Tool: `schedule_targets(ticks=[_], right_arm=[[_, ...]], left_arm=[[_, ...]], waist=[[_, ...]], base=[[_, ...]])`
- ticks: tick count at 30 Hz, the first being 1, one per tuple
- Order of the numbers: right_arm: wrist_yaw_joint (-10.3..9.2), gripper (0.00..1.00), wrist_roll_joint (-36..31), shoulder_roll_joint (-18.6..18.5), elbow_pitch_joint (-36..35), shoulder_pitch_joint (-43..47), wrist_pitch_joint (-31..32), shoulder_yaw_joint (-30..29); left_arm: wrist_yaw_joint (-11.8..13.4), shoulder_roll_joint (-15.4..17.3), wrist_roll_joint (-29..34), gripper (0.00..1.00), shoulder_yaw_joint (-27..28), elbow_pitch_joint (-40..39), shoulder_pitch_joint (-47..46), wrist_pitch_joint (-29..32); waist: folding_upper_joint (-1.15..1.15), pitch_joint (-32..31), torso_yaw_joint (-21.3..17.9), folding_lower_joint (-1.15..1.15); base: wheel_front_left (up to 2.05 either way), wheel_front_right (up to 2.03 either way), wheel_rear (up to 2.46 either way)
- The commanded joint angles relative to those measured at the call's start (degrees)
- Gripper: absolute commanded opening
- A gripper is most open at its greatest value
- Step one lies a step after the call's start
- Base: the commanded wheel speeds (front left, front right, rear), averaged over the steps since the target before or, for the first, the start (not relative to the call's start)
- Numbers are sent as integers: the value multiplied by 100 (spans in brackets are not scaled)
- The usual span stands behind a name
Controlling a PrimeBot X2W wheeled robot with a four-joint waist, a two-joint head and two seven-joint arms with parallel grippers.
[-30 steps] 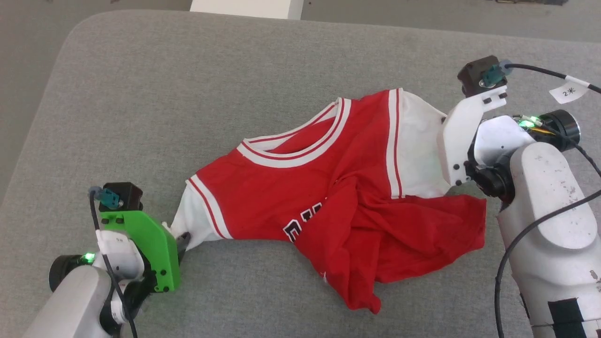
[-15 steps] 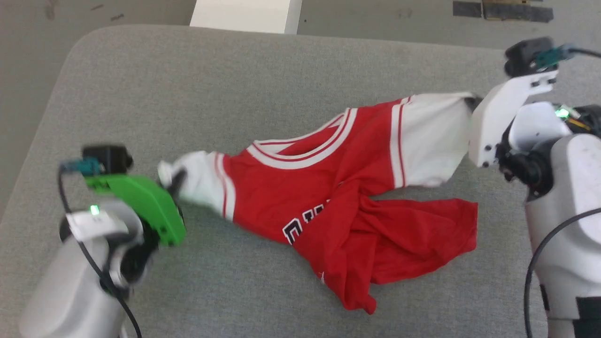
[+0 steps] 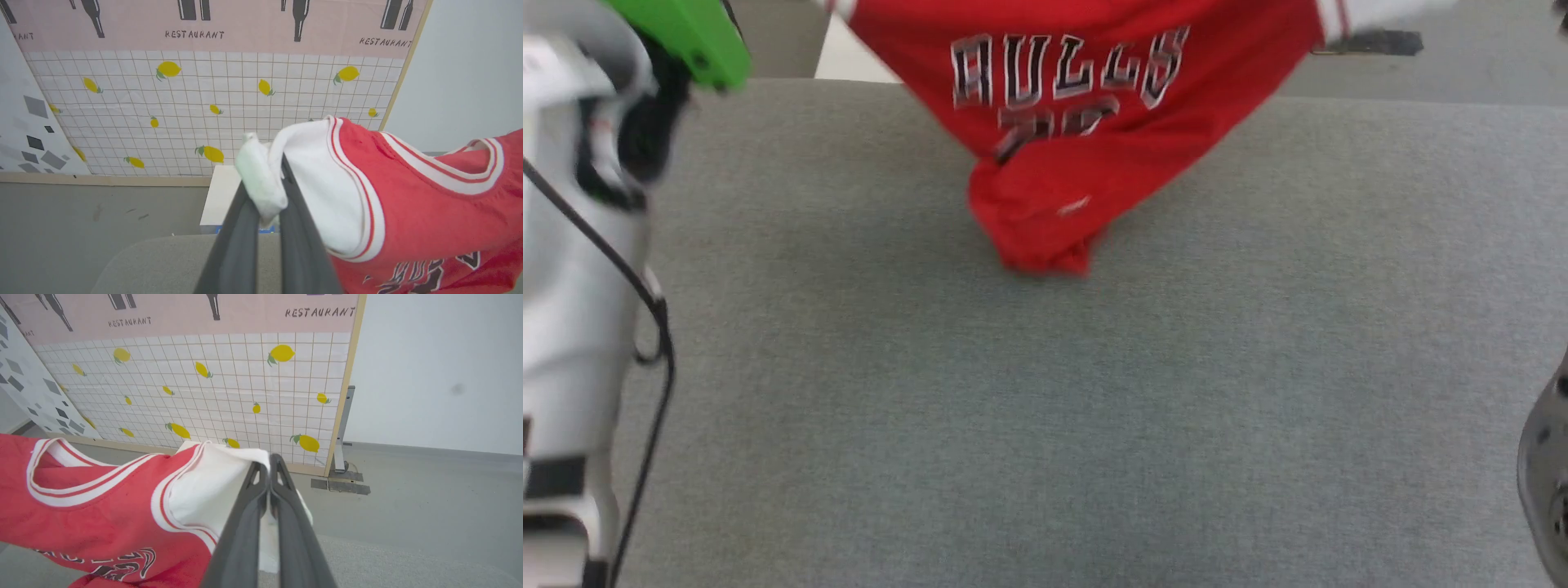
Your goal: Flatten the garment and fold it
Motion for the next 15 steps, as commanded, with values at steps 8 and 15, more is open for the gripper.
schedule_targets(ticks=[8,15], right_arm=[[-6,0,-749,237,747,-1654,-1235,-405],[-6,0,-923,353,1302,-2207,-1902,-651]], left_arm=[[-148,-29,477,0,61,1173,-1769,-914],[-282,-21,618,0,90,1852,-2453,-1568]], waist=[[0,381,-499,0],[0,634,-663,0]], base=[[0,0,0],[0,0,0]])
